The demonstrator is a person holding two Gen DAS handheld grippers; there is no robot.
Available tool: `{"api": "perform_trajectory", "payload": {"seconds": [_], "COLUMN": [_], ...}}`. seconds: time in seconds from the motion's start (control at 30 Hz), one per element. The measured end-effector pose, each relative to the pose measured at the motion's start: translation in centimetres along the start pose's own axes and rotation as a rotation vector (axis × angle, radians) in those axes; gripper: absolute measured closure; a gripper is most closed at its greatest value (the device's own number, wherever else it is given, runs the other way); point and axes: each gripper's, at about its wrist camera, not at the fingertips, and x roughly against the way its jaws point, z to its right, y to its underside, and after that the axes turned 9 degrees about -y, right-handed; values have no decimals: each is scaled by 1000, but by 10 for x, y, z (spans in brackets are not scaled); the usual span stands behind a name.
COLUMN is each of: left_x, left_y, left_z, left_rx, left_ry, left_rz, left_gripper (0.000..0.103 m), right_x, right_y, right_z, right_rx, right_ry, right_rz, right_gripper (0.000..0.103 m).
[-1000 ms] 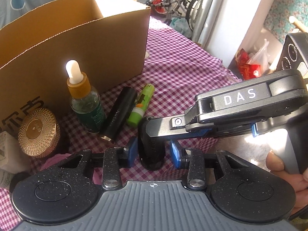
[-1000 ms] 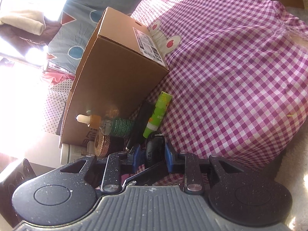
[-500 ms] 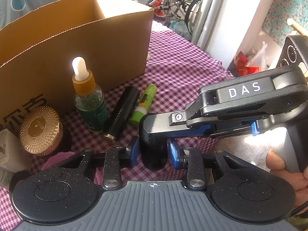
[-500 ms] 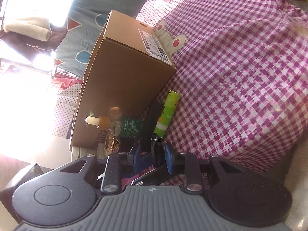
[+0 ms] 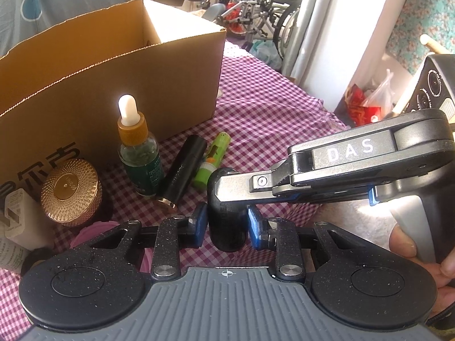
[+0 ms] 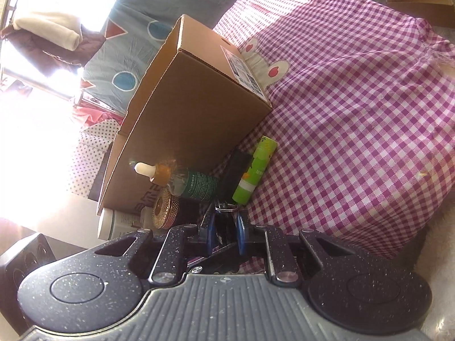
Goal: Organize rigid objects
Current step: 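Lift the black fob with the left gripper and carry it over the box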
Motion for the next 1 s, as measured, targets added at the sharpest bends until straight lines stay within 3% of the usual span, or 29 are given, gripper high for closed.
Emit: {"api": "perform_trajectory", "payload": {"seconds": [0.27, 0.43, 0.63, 0.77, 1.0], "left_x": [35, 78, 115, 112, 60], "left_y": [-4, -20, -56, -84, -115], "left_z": [4, -9, -45, -79, -145], "left_rx": [2, 16, 60, 126, 227], "left_ry": [-41, -132, -270, -324, -378], "left_rz": [81, 199, 285, 264, 96], "left_gripper": [75, 75, 75, 75, 75], "right_x": [25, 29, 3, -44, -160], "right_y": [10, 0, -33, -71, -129], "right_z": [-39, -92, -168, -200, -205], "right_rx": [98, 236, 414, 447, 330], "right_ry": [-26, -99, -206, -241, -196], "right_rz": [37, 49, 11, -79, -298], "right_gripper": [86, 86, 86, 86, 86]}}
